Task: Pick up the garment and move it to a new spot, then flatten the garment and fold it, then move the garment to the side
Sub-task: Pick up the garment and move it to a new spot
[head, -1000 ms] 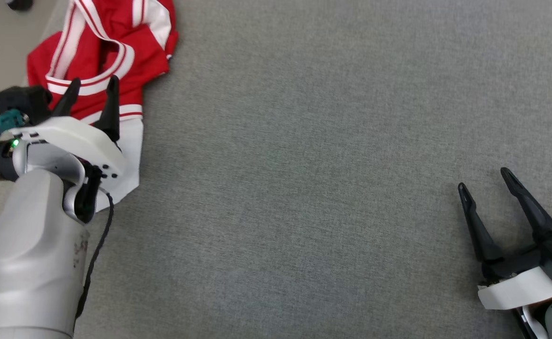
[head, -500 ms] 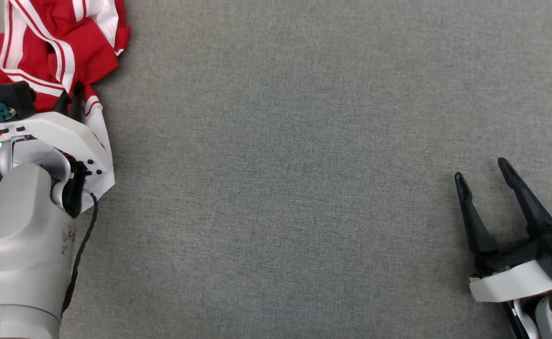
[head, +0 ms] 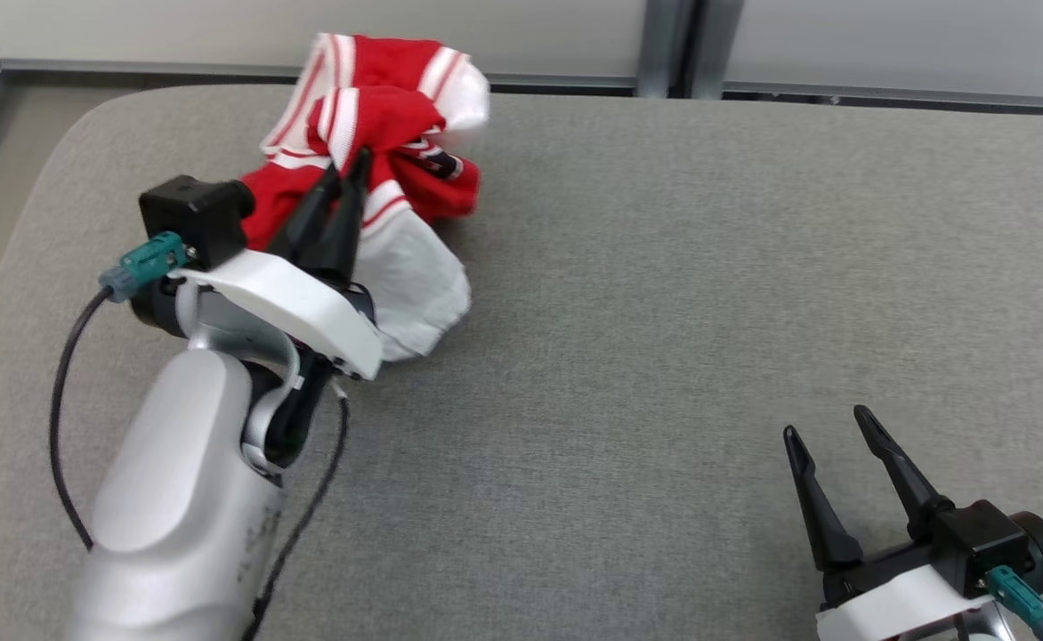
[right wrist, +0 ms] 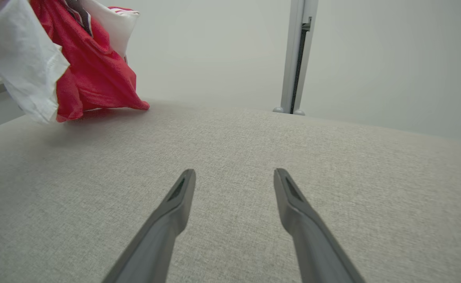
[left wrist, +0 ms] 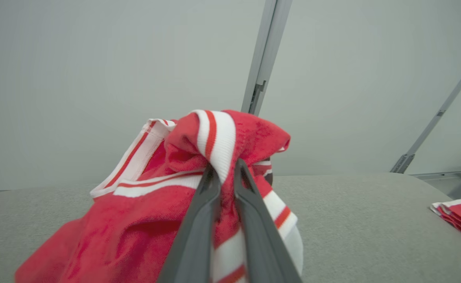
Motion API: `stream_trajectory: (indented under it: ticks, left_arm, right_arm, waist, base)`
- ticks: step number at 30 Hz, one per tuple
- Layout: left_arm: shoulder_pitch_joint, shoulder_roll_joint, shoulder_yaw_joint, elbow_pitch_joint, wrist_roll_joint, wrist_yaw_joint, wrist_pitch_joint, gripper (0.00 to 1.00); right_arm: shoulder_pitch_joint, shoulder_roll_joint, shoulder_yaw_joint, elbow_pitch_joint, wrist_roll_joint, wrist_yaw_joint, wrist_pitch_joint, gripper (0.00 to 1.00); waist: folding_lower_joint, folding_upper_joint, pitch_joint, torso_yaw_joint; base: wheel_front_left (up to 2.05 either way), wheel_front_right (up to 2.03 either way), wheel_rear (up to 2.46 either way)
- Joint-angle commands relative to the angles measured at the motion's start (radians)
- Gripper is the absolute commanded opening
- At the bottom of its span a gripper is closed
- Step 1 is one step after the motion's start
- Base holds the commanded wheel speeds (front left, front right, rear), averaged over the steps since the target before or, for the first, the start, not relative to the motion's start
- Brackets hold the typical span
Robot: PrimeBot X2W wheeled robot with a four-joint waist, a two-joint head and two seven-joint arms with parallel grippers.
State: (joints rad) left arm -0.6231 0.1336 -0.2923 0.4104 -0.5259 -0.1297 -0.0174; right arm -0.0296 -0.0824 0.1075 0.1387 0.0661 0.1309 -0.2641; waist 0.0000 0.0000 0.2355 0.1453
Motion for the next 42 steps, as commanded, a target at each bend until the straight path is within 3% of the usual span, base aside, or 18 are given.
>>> stream_trajectory:
  ticks: [1, 9, 14, 19, 23, 27, 28, 29, 30, 36, 42]
  left_arm:
    - [0.022, -0.004, -0.004, -0.029, -0.013, -0.001, 0.012, 0.00]
    - [0.230, -0.036, -0.138, -0.501, -0.075, 0.047, 0.231, 0.00]
    - [0.307, -0.039, -0.194, -0.655, -0.085, 0.092, 0.308, 0.00]
    - [0.341, -0.051, -0.189, -0.579, -0.139, 0.131, 0.344, 0.00]
    - [0.292, -0.044, -0.172, -0.387, -0.142, 0.117, 0.329, 0.00]
    - [0.231, -0.047, -0.171, -0.151, -0.084, 0.111, 0.230, 0.00]
    - [0.214, -0.051, -0.163, -0.101, -0.080, 0.114, 0.200, 0.12]
    - [0.200, -0.055, -0.160, -0.054, -0.081, 0.113, 0.173, 0.41]
    - [0.190, -0.060, -0.161, -0.017, -0.081, 0.104, 0.146, 1.00]
    - [0.192, -0.066, -0.165, 0.066, -0.061, 0.087, -0.012, 1.00]
    - [0.340, -0.051, -0.103, -0.024, -0.048, 0.143, -0.209, 1.00]
  right_arm:
    - [0.011, -0.001, -0.005, 0.001, 0.008, 0.000, 0.000, 1.00]
    - [0.034, 0.019, -0.026, -0.005, 0.012, 0.000, 0.000, 1.00]
    - [0.037, 0.024, -0.039, -0.008, 0.013, 0.000, 0.000, 1.00]
    - [0.028, 0.028, -0.030, -0.001, 0.022, 0.000, 0.000, 1.00]
    - [0.015, 0.030, -0.008, 0.010, 0.029, 0.000, 0.000, 1.00]
    - [0.004, 0.030, 0.004, 0.019, 0.041, 0.000, 0.000, 1.00]
    - [0.002, 0.030, 0.008, 0.020, 0.043, 0.000, 0.000, 1.00]
    - [0.001, 0.030, 0.008, 0.020, 0.045, 0.000, 0.000, 1.00]
    - [0.001, 0.029, 0.007, 0.019, 0.050, 0.000, 0.000, 1.00]
    - [0.024, 0.030, -0.018, 0.020, 0.038, 0.000, 0.000, 1.00]
    - [0.077, 0.029, -0.075, 0.000, 0.014, 0.000, 0.000, 1.00]
  waist:
    - [0.0000, 0.0000, -0.050, -0.056]
    - [0.0000, 0.0000, -0.067, -0.165]
    - [0.0000, 0.0000, -0.054, -0.225]
    - [0.0000, 0.0000, -0.037, -0.281]
    - [0.0000, 0.0000, -0.021, -0.314]
    - [0.0000, 0.0000, -0.013, -0.336]
    - [0.0000, 0.0000, -0.013, -0.341]
    - [0.0000, 0.0000, -0.014, -0.345]
    - [0.0000, 0.0000, -0.016, -0.347]
    - [0.0000, 0.0000, -0.052, -0.335]
    - [0.0000, 0.0000, -0.142, -0.291]
  base:
    - [0.00, 0.00, 0.00]
    - [0.00, 0.00, 0.00]
    - [0.00, 0.00, 0.00]
    - [0.00, 0.00, 0.00]
    - [0.00, 0.00, 0.00]
    - [0.00, 0.00, 0.00]
    - [0.00, 0.00, 0.00]
    - [0.00, 0.00, 0.00]
    - [0.00, 0.00, 0.00]
    - [0.00, 0.00, 0.00]
    - [0.00, 0.00, 0.00]
